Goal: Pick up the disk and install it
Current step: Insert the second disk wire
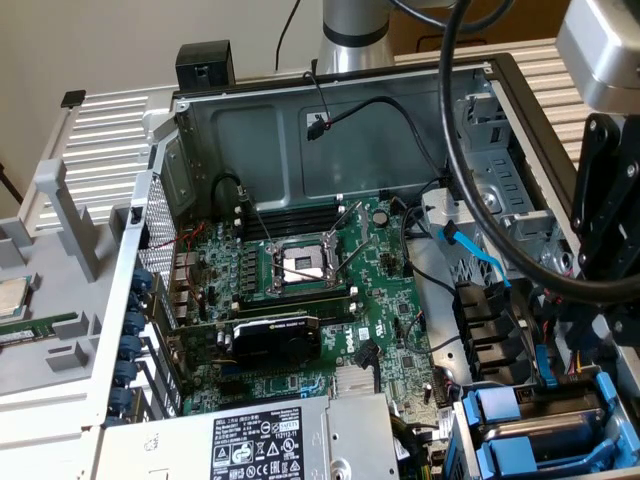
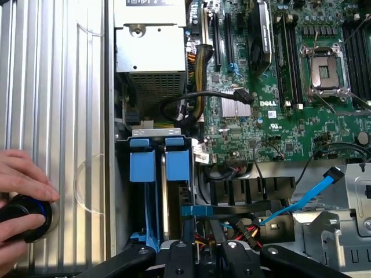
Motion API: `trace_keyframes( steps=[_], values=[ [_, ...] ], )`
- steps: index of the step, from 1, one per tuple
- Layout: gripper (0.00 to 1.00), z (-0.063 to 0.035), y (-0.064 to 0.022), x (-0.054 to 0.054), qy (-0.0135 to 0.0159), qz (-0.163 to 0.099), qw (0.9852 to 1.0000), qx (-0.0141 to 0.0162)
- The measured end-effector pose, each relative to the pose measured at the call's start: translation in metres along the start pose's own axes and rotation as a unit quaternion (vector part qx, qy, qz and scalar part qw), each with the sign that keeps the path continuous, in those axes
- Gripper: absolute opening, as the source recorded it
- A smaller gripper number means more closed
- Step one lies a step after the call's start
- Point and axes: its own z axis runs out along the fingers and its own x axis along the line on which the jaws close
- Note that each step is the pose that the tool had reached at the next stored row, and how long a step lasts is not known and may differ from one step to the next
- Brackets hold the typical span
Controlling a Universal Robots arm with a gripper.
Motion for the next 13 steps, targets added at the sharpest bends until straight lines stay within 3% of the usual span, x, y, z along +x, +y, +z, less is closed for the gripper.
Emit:
trace_keyframes(
  steps=[13],
  values=[
    [0.24,0.0002,0.0002,-0.0023,0.0,0.0,1.0,0.0003]
  ],
)
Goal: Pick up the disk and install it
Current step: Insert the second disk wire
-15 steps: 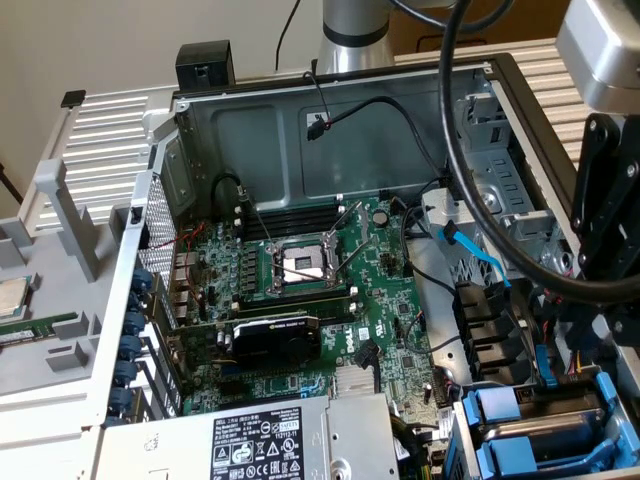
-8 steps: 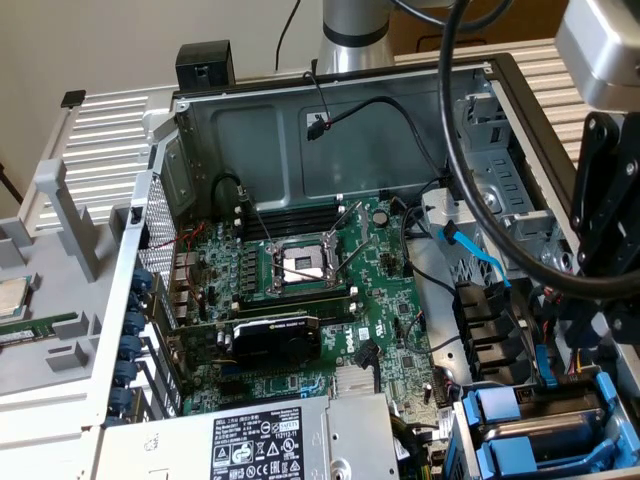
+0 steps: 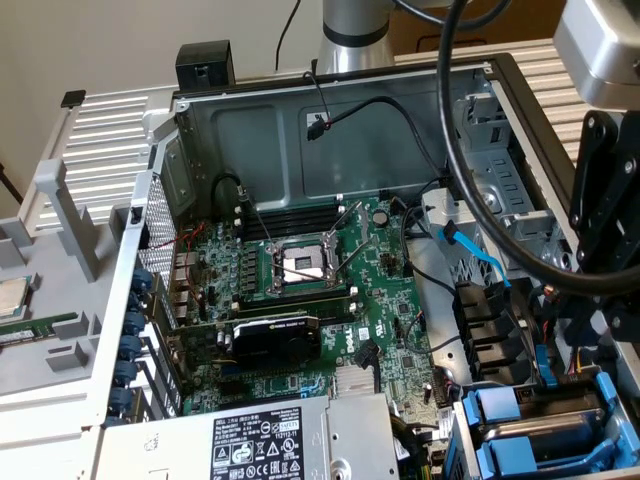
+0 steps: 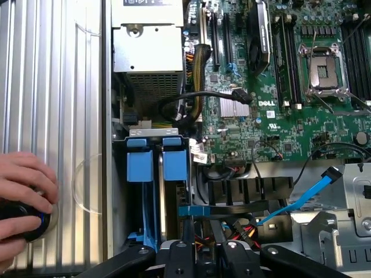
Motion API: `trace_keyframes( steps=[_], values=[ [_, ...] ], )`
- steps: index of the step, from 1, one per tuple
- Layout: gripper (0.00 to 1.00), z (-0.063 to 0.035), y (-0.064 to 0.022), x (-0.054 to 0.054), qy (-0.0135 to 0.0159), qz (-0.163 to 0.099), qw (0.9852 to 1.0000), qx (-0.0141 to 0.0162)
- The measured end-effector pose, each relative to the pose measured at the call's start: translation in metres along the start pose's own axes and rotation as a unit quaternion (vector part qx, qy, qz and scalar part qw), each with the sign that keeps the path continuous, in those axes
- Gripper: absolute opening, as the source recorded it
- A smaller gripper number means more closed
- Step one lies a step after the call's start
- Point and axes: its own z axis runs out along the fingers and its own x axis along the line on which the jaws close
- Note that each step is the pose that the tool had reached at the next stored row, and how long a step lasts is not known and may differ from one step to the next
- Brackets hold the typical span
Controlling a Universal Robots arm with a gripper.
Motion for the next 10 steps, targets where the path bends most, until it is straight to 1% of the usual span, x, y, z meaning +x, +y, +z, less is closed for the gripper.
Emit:
trace_keyframes(
  steps=[8,10],
  values=[
    [0.24,0.0,0.0001,0.0,0.0,0.0,1.0,0.0],
    [0.23,0.0,0.0,0.0,0.0,0.0,1.0,0.0]
  ],
)
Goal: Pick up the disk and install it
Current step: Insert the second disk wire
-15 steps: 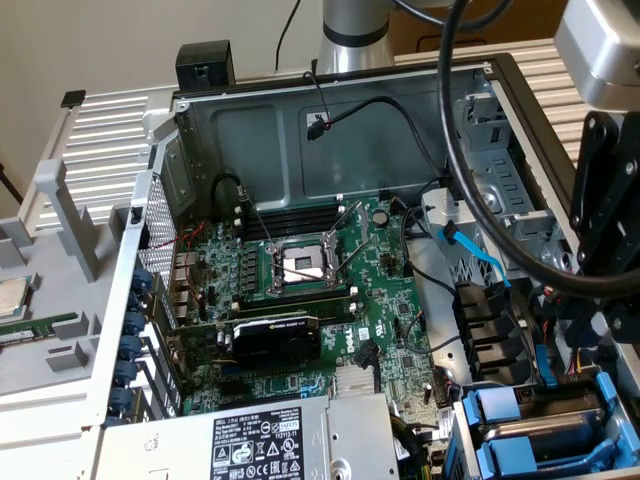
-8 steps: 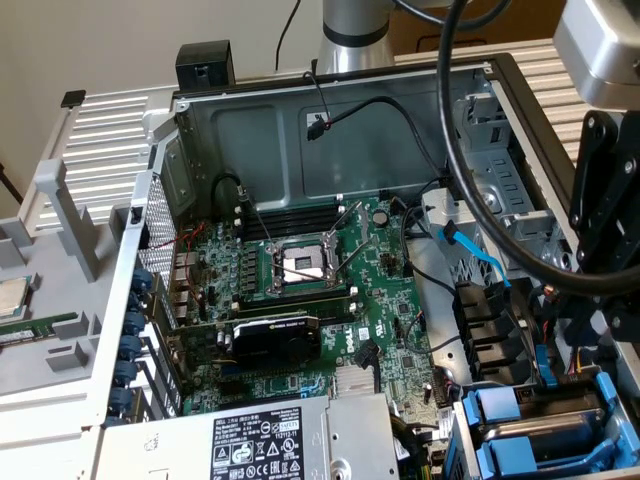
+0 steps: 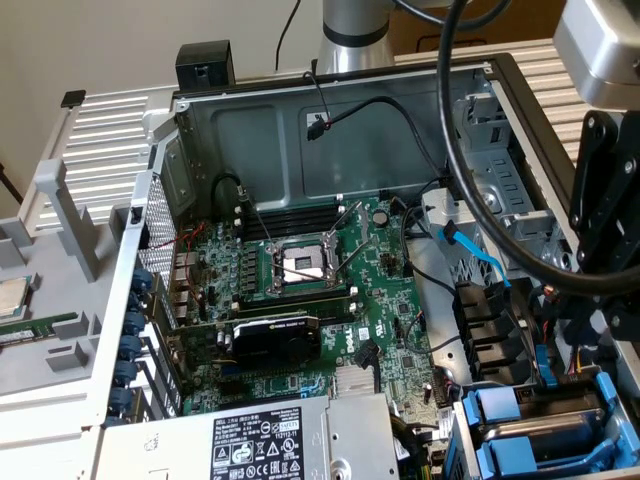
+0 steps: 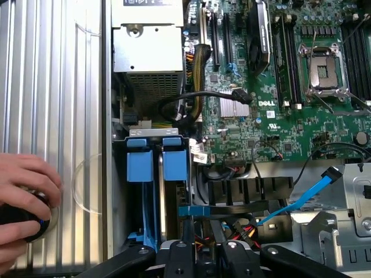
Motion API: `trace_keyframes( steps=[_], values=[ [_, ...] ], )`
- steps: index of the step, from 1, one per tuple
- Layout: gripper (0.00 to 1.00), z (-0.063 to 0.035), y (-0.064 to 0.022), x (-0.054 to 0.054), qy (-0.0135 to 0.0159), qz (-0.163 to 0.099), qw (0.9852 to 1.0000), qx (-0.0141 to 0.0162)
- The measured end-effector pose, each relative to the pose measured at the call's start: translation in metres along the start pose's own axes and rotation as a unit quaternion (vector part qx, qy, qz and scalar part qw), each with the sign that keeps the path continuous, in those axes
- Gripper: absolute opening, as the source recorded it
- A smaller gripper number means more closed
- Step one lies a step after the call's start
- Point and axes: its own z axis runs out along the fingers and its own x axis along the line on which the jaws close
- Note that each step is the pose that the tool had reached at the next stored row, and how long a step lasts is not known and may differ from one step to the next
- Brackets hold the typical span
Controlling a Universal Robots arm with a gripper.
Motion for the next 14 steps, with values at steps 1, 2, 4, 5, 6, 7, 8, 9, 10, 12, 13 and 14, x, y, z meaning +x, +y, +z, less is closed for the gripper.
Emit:
trace_keyframes(
  steps=[1,2,4,5,6,7,8,9,10,12,13,14],
  values=[
    [0.16,0.0,0.0,0.0,0.0,0.0,1.0,0.0],
    [0.11,0.0,0.0,0.0,0.0,0.0,1.0,0.0],
    [0.11,0.0,0.0,0.0,0.0,0.0,1.0,0.0],
    [0.11,0.0,0.0,0.0,0.0,0.0,1.0,0.0],
    [0.11,0.0,0.0,0.0,0.0,0.0,1.0,0.0],
    [0.11,0.0,0.0,0.0,0.0,0.0,1.0,0.0],
    [0.11,0.0,0.0,0.0,0.0001,0.0,1.0,0.0],
    [0.11,0.0,0.0,0.0,0.0005,-0.004,1.0,0.0003],
    [0.11,0.0001,0.0001,-0.0001,0.0015,-0.011,0.9999,-0.0002],
    [0.11,0.0,0.0001,0.0,0.004,-0.029,0.9996,-0.0014],
    [0.11,0.0,0.0001,0.0,0.0053,-0.038,0.9993,-0.002],
    [0.11,0.0,0.0001,0.0,0.0065,-0.047,0.9989,-0.0026]
  ],
)
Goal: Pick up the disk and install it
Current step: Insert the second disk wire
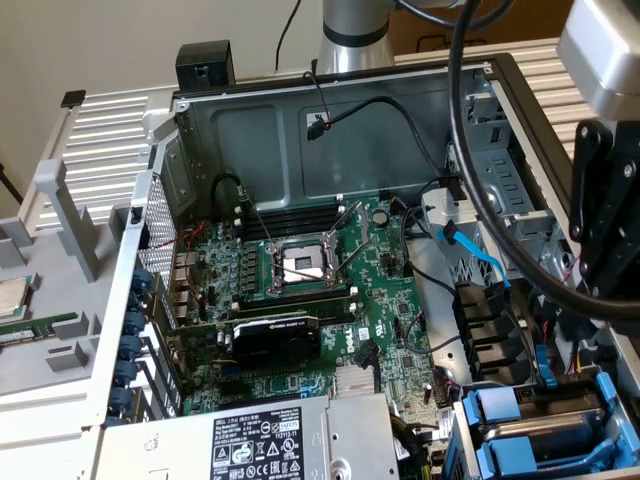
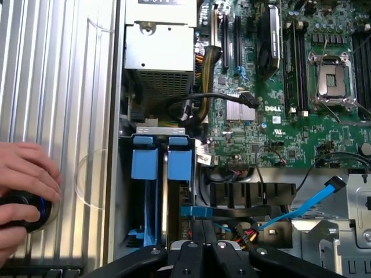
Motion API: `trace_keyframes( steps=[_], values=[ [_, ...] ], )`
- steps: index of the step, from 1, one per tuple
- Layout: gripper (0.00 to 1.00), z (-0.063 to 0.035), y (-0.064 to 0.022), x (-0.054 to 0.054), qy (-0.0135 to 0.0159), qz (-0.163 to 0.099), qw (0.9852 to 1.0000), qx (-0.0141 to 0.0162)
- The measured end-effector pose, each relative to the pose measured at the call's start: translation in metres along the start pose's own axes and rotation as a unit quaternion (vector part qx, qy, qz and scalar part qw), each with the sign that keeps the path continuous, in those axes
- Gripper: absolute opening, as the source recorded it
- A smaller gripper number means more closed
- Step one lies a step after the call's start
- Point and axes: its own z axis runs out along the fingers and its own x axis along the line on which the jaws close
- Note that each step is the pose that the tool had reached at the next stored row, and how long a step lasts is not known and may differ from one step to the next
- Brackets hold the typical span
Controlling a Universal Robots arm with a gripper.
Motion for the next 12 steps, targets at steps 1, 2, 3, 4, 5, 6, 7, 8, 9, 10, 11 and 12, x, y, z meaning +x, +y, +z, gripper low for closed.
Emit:
trace_keyframes(
  steps=[1,2,3,4,5,6,7,8,9,10,11,12],
  values=[
    [0.11,0.0,0.0,0.0,0.0013,-0.009,1.0,-0.0006],
    [0.11,0.0,0.0,0.0,0.0025,-0.018,0.9998,-0.0012],
    [0.11,0.0,0.0,0.0,0.0038,-0.028,0.9996,-0.0019],
    [0.11,0.0,0.0,0.0,0.0051,-0.037,0.9993,-0.0025],
    [0.11,0.0,0.0,0.0,0.0063,-0.045,0.999,-0.0031],
    [0.11,0.0,0.0,0.0,0.0076,-0.055,0.9985,-0.0037],
    [0.11,0.0,0.0,0.0,0.0088,-0.063,0.9979,-0.0043],
    [0.11,0.0,0.0,0.0,0.0101,-0.073,0.9973,-0.0049],
    [0.11,0.0,0.0,0.0,0.0112,-0.081,0.9966,-0.0055],
    [0.11,0.0,0.0,0.0,0.0124,-0.09,0.9958,-0.0061],
    [0.11,0.0,0.0,0.0,0.0135,-0.099,0.995,-0.0067],
    [0.11,0.0,0.0,0.0,0.0145,-0.108,0.994,-0.0072]
  ],
)
